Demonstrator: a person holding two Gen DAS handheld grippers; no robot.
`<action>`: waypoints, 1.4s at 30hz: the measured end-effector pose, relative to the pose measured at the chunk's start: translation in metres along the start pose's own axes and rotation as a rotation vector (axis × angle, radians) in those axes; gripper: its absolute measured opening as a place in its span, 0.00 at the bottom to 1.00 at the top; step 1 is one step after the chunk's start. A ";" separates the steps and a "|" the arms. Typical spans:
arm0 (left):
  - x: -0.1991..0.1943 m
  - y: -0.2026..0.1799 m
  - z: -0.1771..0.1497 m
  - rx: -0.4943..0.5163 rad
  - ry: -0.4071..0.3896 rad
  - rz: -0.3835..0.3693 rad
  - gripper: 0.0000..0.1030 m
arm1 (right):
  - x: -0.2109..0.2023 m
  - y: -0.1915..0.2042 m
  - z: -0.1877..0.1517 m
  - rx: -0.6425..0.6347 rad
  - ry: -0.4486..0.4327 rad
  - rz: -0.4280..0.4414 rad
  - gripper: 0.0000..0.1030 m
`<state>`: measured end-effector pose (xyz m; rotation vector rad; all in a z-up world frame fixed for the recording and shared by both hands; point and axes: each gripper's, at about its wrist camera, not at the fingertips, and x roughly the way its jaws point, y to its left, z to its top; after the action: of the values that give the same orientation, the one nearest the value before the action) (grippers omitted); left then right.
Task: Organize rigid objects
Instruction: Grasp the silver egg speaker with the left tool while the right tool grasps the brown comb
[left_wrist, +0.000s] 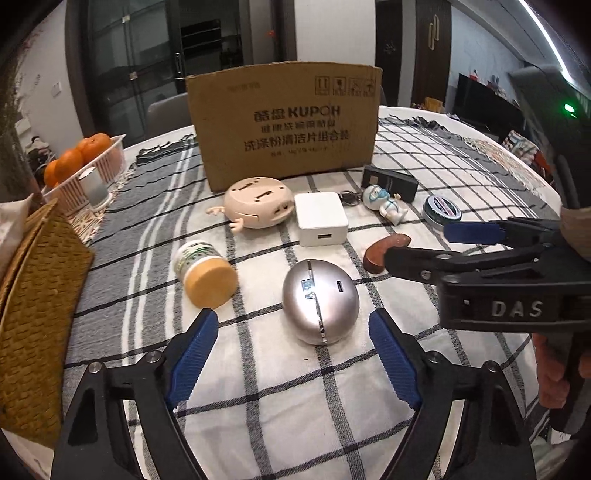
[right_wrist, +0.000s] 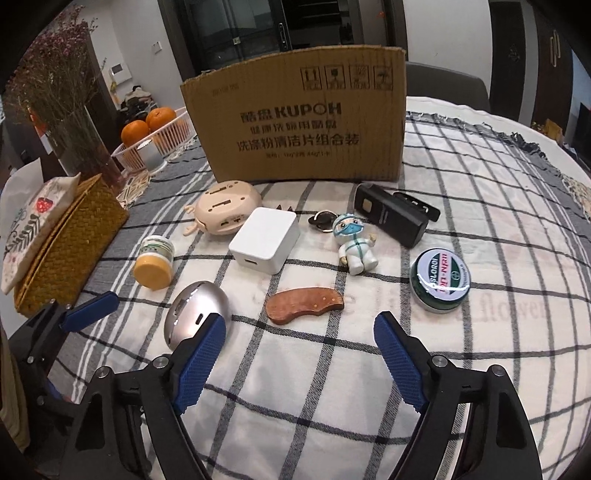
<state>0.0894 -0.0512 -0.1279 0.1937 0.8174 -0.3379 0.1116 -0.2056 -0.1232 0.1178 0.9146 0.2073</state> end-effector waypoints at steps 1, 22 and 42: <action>0.003 -0.001 0.000 0.007 0.003 -0.006 0.81 | 0.004 -0.001 0.001 0.003 0.008 -0.002 0.80; 0.042 -0.004 0.010 0.042 0.039 -0.041 0.69 | 0.040 0.001 0.007 -0.064 0.063 -0.027 0.74; 0.042 0.001 0.011 -0.003 0.061 -0.041 0.56 | 0.035 -0.004 0.005 -0.053 0.043 -0.047 0.56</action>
<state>0.1241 -0.0632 -0.1519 0.1854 0.8825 -0.3704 0.1369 -0.2014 -0.1477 0.0429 0.9526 0.1911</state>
